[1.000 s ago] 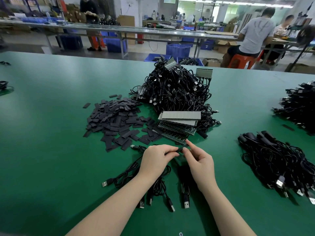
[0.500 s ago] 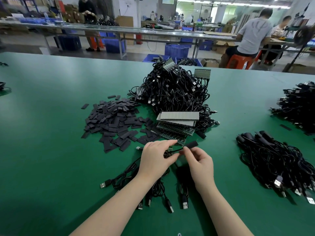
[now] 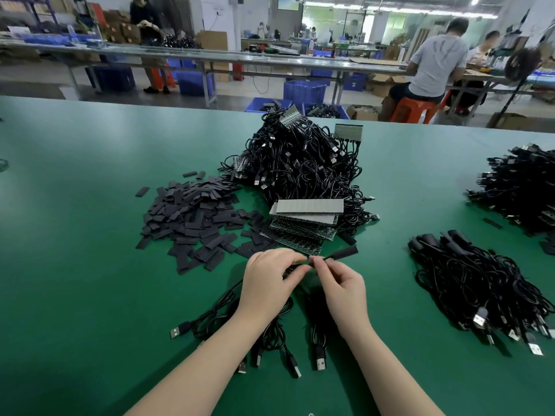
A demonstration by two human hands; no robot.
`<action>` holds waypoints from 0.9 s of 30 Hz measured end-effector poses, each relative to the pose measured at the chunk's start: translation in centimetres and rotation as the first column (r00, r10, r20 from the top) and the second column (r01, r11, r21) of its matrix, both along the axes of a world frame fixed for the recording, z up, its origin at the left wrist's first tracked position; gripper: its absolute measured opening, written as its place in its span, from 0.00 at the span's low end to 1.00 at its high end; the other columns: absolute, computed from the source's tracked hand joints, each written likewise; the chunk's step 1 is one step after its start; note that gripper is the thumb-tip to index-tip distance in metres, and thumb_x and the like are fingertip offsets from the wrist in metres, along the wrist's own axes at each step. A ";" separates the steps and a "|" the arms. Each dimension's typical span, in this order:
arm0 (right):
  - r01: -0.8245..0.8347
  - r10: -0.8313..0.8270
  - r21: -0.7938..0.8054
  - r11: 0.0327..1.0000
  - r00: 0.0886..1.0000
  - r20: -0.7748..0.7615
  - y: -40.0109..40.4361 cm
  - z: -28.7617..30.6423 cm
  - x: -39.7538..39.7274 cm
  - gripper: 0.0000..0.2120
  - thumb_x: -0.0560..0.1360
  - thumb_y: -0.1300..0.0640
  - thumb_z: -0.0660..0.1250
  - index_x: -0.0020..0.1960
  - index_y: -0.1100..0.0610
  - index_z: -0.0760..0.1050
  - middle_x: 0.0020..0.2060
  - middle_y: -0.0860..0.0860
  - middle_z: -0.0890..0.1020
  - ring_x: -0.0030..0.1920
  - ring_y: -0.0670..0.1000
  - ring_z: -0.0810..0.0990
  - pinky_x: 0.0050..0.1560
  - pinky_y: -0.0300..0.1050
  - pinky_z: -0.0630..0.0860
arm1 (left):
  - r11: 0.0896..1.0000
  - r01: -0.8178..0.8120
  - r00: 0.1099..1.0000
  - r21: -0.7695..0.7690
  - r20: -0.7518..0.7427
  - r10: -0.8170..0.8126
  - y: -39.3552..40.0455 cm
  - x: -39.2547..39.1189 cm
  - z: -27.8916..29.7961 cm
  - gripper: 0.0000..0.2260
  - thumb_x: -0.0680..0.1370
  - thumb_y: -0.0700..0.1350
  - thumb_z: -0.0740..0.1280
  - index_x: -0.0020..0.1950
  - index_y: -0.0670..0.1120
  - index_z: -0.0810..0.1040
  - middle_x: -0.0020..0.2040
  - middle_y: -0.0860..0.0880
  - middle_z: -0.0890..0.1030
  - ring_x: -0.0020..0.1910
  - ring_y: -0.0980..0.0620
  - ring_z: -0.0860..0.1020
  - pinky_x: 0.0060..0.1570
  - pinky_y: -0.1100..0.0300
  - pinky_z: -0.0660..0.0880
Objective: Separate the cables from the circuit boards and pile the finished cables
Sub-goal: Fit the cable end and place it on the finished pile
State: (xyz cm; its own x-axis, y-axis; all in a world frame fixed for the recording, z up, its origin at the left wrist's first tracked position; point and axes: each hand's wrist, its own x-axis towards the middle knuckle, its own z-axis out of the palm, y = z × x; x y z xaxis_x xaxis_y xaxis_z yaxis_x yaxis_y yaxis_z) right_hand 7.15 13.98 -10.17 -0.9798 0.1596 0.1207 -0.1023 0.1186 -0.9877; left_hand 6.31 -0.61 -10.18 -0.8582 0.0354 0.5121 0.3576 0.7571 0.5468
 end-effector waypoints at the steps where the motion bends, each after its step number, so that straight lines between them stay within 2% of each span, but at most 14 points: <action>1: 0.024 -0.024 -0.042 0.999 1.000 -0.011 0.1 0.5 -0.2 0.09 0.80 0.55 0.68 0.43 0.50 0.85 0.40 0.50 0.86 0.41 0.43 0.81 0.45 0.34 0.75 | 1.000 -0.008 1.000 0.011 -0.007 0.009 0.1 0.0 0.1 0.12 0.79 0.55 0.66 0.60 0.54 0.79 0.57 0.59 0.81 0.57 0.60 0.76 0.62 0.56 0.68; 4: 0.134 -0.152 -0.223 0.965 0.986 -0.064 1.6 3.2 -1.1 0.10 0.82 0.56 0.63 0.45 0.54 0.81 0.45 0.47 0.87 0.50 0.46 0.84 0.57 0.44 0.77 | 0.997 -0.032 0.999 0.066 0.033 0.030 0.0 0.1 0.1 0.20 0.81 0.55 0.60 0.72 0.51 0.69 0.65 0.57 0.76 0.63 0.59 0.72 0.64 0.59 0.63; 5: 0.166 -0.199 -0.274 0.947 0.975 -0.099 2.6 4.4 -1.4 0.11 0.83 0.56 0.62 0.44 0.54 0.80 0.44 0.48 0.87 0.50 0.48 0.85 0.57 0.45 0.78 | 0.996 -0.040 0.998 0.085 0.048 0.036 0.0 0.1 0.1 0.21 0.81 0.55 0.59 0.73 0.51 0.68 0.64 0.57 0.76 0.63 0.59 0.72 0.63 0.60 0.63; 7: 0.263 -0.310 -0.258 0.930 0.937 -0.163 5.4 7.1 -1.6 0.11 0.84 0.54 0.61 0.43 0.51 0.76 0.37 0.48 0.86 0.41 0.47 0.84 0.48 0.43 0.80 | 0.995 -0.040 0.998 0.093 0.062 0.034 0.0 0.1 0.1 0.20 0.81 0.54 0.58 0.72 0.51 0.68 0.62 0.57 0.76 0.60 0.59 0.73 0.62 0.60 0.62; 8: 0.342 -0.372 -0.170 0.924 0.908 -0.192 7.1 8.3 -1.6 0.11 0.83 0.52 0.61 0.43 0.50 0.76 0.34 0.47 0.85 0.37 0.47 0.83 0.43 0.43 0.80 | 0.996 -0.035 0.998 0.084 0.063 0.030 0.0 0.1 0.1 0.20 0.81 0.54 0.58 0.72 0.51 0.68 0.60 0.58 0.76 0.58 0.60 0.73 0.62 0.60 0.63; 10: 0.505 -0.457 0.187 0.843 0.854 -0.248 11.1 10.0 -2.1 0.11 0.81 0.46 0.62 0.45 0.49 0.77 0.34 0.47 0.83 0.37 0.51 0.82 0.42 0.50 0.79 | 0.998 -0.026 0.998 0.063 0.062 0.022 0.0 0.1 0.0 0.19 0.81 0.53 0.58 0.71 0.51 0.69 0.57 0.60 0.76 0.55 0.62 0.72 0.61 0.60 0.63; 12: 0.552 -0.515 0.595 0.584 0.819 -0.254 15.2 10.8 -3.0 0.13 0.80 0.45 0.62 0.49 0.52 0.80 0.38 0.52 0.82 0.41 0.59 0.80 0.42 0.51 0.76 | 0.998 -0.019 0.998 0.051 0.060 0.016 0.0 -0.1 -0.1 0.18 0.81 0.53 0.58 0.71 0.51 0.70 0.54 0.61 0.76 0.53 0.62 0.73 0.60 0.61 0.62; 13: 0.515 -0.542 0.724 0.458 0.808 -0.231 17.0 10.6 -3.5 0.14 0.80 0.46 0.62 0.51 0.53 0.81 0.40 0.55 0.82 0.41 0.60 0.78 0.41 0.50 0.74 | 0.999 -0.018 0.998 0.048 0.062 0.015 0.0 -0.1 -0.2 0.18 0.81 0.53 0.58 0.70 0.51 0.70 0.53 0.61 0.76 0.53 0.62 0.73 0.59 0.62 0.62; 15: 0.384 -0.551 0.863 0.328 0.820 -0.155 19.4 9.5 -4.3 0.15 0.81 0.49 0.61 0.52 0.57 0.82 0.42 0.60 0.81 0.41 0.61 0.76 0.40 0.49 0.73 | 0.999 -0.018 0.998 0.051 0.065 0.015 0.0 -0.2 -0.2 0.18 0.81 0.52 0.58 0.70 0.51 0.70 0.53 0.61 0.76 0.52 0.62 0.73 0.60 0.62 0.61; 16: 0.309 -0.545 0.905 0.293 0.832 -0.107 20.2 8.5 -4.5 0.16 0.82 0.50 0.60 0.53 0.58 0.82 0.44 0.61 0.80 0.43 0.62 0.77 0.42 0.50 0.74 | 0.998 -0.017 0.998 0.056 0.067 0.013 0.0 -0.3 -0.3 0.18 0.81 0.51 0.59 0.70 0.51 0.70 0.53 0.61 0.76 0.52 0.62 0.73 0.60 0.61 0.62; 18: 0.169 -0.557 0.966 0.195 0.830 -0.033 20.9 6.5 -4.6 0.17 0.83 0.49 0.57 0.58 0.56 0.82 0.52 0.62 0.79 0.54 0.64 0.75 0.51 0.54 0.74 | 0.998 -0.019 0.998 0.065 0.069 0.014 0.0 -0.3 -0.3 0.18 0.81 0.51 0.60 0.71 0.51 0.69 0.52 0.61 0.76 0.50 0.63 0.74 0.61 0.60 0.63; 21: 0.057 -0.606 0.998 0.004 0.795 -0.043 21.1 5.0 -4.6 0.21 0.83 0.43 0.51 0.62 0.48 0.79 0.59 0.58 0.77 0.62 0.61 0.70 0.58 0.52 0.68 | 0.997 -0.027 0.997 0.070 0.080 0.021 0.0 -0.3 -0.5 0.18 0.81 0.50 0.60 0.71 0.51 0.69 0.52 0.61 0.75 0.45 0.62 0.74 0.61 0.58 0.64; 23: 0.007 -0.610 1.000 -0.001 0.792 -0.006 21.0 4.8 -4.8 0.24 0.82 0.38 0.48 0.64 0.48 0.77 0.62 0.56 0.77 0.64 0.60 0.70 0.59 0.53 0.67 | 0.997 -0.030 0.996 0.070 0.090 0.024 0.0 -0.3 -0.4 0.18 0.81 0.51 0.60 0.71 0.51 0.68 0.52 0.61 0.75 0.45 0.64 0.74 0.61 0.58 0.64; 27: 0.020 -0.616 0.995 0.096 0.786 0.043 21.5 4.3 -5.3 0.26 0.82 0.38 0.48 0.67 0.53 0.71 0.64 0.59 0.76 0.65 0.62 0.72 0.58 0.55 0.69 | 0.997 -0.039 0.994 0.068 0.108 0.032 0.0 -0.3 -0.5 0.18 0.81 0.50 0.59 0.71 0.52 0.68 0.51 0.62 0.75 0.45 0.70 0.71 0.59 0.59 0.63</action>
State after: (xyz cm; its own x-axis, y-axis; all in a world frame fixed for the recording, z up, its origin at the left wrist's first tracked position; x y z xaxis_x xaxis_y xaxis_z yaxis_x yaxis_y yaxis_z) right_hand 1.84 35.51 -5.89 -0.8417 0.5248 0.1270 0.5318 0.8465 0.0268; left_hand 6.04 -0.61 -10.70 -0.9081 -0.0288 0.4178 0.2678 0.7271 0.6321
